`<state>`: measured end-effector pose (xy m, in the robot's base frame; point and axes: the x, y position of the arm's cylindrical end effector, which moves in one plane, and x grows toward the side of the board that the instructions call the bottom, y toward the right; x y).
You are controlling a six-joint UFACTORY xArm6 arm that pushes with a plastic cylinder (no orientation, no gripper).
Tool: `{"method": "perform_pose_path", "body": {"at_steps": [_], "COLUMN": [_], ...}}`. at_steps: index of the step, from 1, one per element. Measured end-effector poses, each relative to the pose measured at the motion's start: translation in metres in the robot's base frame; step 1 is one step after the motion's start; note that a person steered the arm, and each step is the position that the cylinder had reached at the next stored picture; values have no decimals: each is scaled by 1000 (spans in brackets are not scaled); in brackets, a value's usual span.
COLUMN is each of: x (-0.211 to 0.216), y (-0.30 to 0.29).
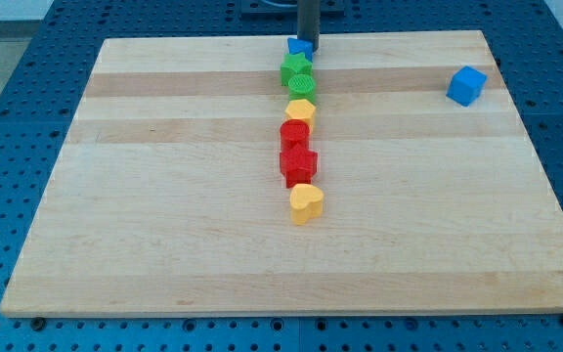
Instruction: Nudge the cube a bit down
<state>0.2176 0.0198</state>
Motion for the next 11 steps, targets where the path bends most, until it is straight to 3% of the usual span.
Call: {"method": "perform_pose_path", "body": {"at_steps": [1,3,5,6,7,8,9,11], "x": [-21,-26,-26,-24,6,7,38,62], "y": [77,119,206,225,270,270,270,233]}}
